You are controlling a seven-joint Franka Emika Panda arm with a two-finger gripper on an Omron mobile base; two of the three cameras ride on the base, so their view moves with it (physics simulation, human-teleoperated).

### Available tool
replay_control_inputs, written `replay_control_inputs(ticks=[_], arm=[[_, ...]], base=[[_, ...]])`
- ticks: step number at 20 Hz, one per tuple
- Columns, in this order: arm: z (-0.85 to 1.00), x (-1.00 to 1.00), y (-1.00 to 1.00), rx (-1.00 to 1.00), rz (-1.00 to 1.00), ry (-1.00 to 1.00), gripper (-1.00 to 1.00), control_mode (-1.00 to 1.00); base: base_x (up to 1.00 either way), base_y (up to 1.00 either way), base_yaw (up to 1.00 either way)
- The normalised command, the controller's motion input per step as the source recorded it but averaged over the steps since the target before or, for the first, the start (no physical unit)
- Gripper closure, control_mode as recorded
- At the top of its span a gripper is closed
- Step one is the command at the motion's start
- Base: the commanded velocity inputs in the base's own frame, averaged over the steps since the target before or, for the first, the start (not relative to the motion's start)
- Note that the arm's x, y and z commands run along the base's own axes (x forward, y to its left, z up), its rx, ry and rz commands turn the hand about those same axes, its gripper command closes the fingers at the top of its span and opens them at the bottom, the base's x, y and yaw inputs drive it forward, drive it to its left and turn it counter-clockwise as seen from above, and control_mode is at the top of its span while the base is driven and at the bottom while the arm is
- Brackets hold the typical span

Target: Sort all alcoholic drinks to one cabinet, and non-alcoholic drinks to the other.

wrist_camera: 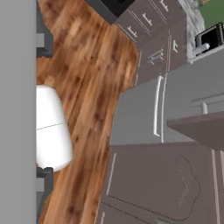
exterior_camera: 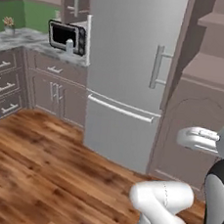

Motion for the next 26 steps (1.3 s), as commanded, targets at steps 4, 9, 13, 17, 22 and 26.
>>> replay_control_inputs(ticks=[4,9,13,17,22,26], arm=[[0.00,0.00,0.00,0.00,0.00,0.00,-1.00,1.00],[0.00,0.00,0.00,0.00,0.00,0.00,-1.00,1.00],[0.00,0.00,0.00,0.00,0.00,0.00,-1.00,1.00],[0.00,0.00,0.00,0.00,0.00,0.00,-1.00,1.00],[0.00,0.00,0.00,0.00,0.00,0.00,-1.00,1.00],[0.00,0.00,0.00,0.00,0.00,0.00,-1.00,1.00]], base=[[0.80,0.69,0.47],[0.94,0.63,0.44],[1.00,0.43,0.38],[1.00,0.24,0.33],[1.00,0.07,0.33],[1.00,0.00,0.30]])
